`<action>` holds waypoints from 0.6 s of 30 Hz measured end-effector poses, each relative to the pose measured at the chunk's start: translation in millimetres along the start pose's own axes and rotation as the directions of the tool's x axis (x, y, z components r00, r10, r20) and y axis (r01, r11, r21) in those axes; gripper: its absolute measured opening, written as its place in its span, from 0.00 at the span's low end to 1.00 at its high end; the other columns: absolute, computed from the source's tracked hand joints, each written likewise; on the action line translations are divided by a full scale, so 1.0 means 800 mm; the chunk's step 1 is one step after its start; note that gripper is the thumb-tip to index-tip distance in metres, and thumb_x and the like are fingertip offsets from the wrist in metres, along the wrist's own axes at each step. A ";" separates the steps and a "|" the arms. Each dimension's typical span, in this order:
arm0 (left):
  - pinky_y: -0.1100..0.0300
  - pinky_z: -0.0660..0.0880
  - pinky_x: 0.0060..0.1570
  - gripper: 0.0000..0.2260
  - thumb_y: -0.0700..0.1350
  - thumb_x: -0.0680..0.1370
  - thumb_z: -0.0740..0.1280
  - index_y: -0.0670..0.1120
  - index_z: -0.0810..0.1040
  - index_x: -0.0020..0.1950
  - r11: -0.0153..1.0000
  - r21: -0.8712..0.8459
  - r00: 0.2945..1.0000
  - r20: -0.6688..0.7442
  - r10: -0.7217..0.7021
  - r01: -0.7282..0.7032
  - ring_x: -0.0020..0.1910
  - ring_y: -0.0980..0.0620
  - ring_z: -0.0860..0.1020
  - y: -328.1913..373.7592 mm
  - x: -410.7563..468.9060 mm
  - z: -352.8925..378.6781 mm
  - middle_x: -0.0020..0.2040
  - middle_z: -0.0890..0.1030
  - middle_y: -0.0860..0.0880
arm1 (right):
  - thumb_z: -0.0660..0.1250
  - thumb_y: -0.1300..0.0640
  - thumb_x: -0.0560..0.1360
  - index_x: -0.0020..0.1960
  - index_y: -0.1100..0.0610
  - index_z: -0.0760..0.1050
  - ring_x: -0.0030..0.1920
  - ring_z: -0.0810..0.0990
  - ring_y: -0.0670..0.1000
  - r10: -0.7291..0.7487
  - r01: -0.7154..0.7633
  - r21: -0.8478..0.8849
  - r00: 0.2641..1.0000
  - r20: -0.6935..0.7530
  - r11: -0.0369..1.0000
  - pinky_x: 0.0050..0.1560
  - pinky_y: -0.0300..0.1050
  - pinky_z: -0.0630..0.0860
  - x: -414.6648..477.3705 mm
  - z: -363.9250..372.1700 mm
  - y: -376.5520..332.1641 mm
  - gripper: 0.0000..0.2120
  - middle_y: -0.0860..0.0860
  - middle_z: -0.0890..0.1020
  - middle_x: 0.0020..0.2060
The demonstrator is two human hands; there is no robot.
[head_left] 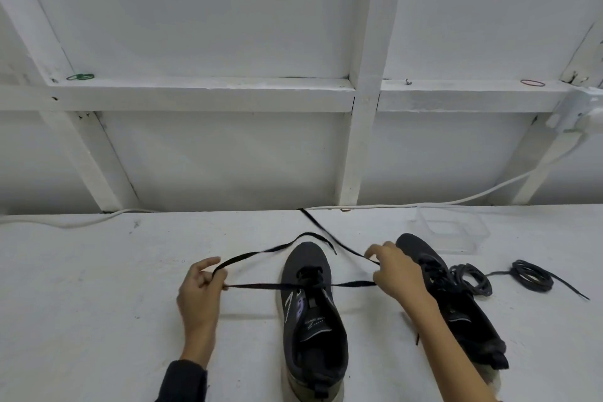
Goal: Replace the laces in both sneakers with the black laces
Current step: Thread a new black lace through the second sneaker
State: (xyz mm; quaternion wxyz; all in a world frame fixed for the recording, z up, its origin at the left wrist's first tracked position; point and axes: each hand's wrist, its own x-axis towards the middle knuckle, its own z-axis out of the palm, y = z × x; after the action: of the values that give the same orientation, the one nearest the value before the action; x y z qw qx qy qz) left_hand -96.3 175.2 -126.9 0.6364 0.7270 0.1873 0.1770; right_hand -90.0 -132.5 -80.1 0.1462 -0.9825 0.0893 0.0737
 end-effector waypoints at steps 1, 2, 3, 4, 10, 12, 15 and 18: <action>0.48 0.75 0.50 0.10 0.38 0.75 0.69 0.54 0.79 0.49 0.995 0.102 1.000 0.010 -0.002 0.001 0.42 0.43 0.80 -0.011 0.008 -0.008 0.34 0.79 0.45 | 0.59 0.68 0.74 0.68 0.50 0.71 0.59 0.74 0.54 -0.006 0.010 -0.061 0.998 0.059 0.998 0.41 0.42 0.68 0.001 0.005 0.003 0.25 0.52 0.71 0.63; 0.49 0.74 0.47 0.09 0.40 0.75 0.70 0.54 0.78 0.50 0.974 0.229 0.999 0.036 -0.011 0.002 0.43 0.43 0.79 -0.020 0.013 -0.014 0.36 0.79 0.47 | 0.58 0.68 0.74 0.69 0.50 0.70 0.61 0.72 0.54 -0.006 0.021 -0.112 0.992 0.125 0.994 0.41 0.43 0.69 0.002 0.009 0.005 0.26 0.52 0.69 0.64; 0.51 0.73 0.45 0.10 0.41 0.75 0.70 0.53 0.78 0.53 0.928 0.372 0.998 0.061 -0.024 0.000 0.46 0.44 0.78 -0.028 0.017 -0.018 0.42 0.80 0.47 | 0.57 0.69 0.74 0.69 0.50 0.69 0.64 0.70 0.54 -0.002 0.033 -0.158 0.981 0.193 0.987 0.44 0.44 0.69 0.005 0.012 0.005 0.27 0.52 0.68 0.66; 0.53 0.73 0.44 0.12 0.42 0.74 0.70 0.52 0.77 0.56 0.863 0.505 0.996 0.083 -0.025 -0.020 0.50 0.45 0.76 -0.035 0.019 -0.020 0.50 0.79 0.47 | 0.57 0.69 0.74 0.70 0.50 0.69 0.66 0.68 0.55 0.008 0.042 -0.194 0.969 0.249 0.980 0.46 0.44 0.70 0.007 0.014 0.004 0.27 0.53 0.67 0.66; 0.44 0.63 0.66 0.23 0.40 0.69 0.72 0.49 0.75 0.64 0.610 0.721 0.944 0.267 0.192 -0.328 0.74 0.43 0.59 -0.042 0.027 0.012 0.75 0.62 0.45 | 0.60 0.62 0.76 0.71 0.52 0.68 0.66 0.67 0.55 -0.036 0.059 -0.126 0.983 0.177 0.990 0.49 0.45 0.70 0.041 0.018 -0.017 0.23 0.53 0.68 0.66; 0.45 0.60 0.70 0.23 0.40 0.72 0.70 0.48 0.75 0.67 0.598 0.669 0.895 0.376 0.240 -0.441 0.76 0.44 0.59 -0.034 0.033 0.032 0.76 0.63 0.46 | 0.58 0.63 0.77 0.74 0.54 0.64 0.68 0.66 0.57 -0.065 0.079 -0.097 0.988 0.142 0.992 0.53 0.48 0.71 0.057 0.024 -0.025 0.25 0.55 0.65 0.70; 0.52 0.55 0.73 0.24 0.39 0.79 0.61 0.48 0.66 0.75 0.530 0.589 0.775 0.582 0.244 -0.610 0.78 0.48 0.54 -0.022 0.047 0.063 0.79 0.57 0.49 | 0.55 0.66 0.77 0.76 0.58 0.58 0.71 0.62 0.59 -0.067 0.080 -0.093 0.989 0.133 0.992 0.61 0.52 0.71 0.077 0.033 -0.034 0.28 0.56 0.56 0.76; 0.55 0.53 0.74 0.25 0.38 0.82 0.56 0.50 0.56 0.79 0.477 0.503 0.622 0.774 0.123 -0.720 0.79 0.52 0.50 -0.017 0.064 0.084 0.80 0.52 0.53 | 0.53 0.69 0.76 0.64 0.61 0.66 0.66 0.66 0.59 -0.075 0.081 -0.099 0.995 0.066 0.992 0.54 0.49 0.70 0.089 0.042 -0.036 0.17 0.57 0.63 0.72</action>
State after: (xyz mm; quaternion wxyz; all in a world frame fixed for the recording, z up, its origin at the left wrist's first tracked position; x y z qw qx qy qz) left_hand -19.1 144.4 -147.7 0.2015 0.9610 -0.1880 -0.0212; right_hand -19.1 -106.4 -115.9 0.1018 -0.9886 0.0424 0.1030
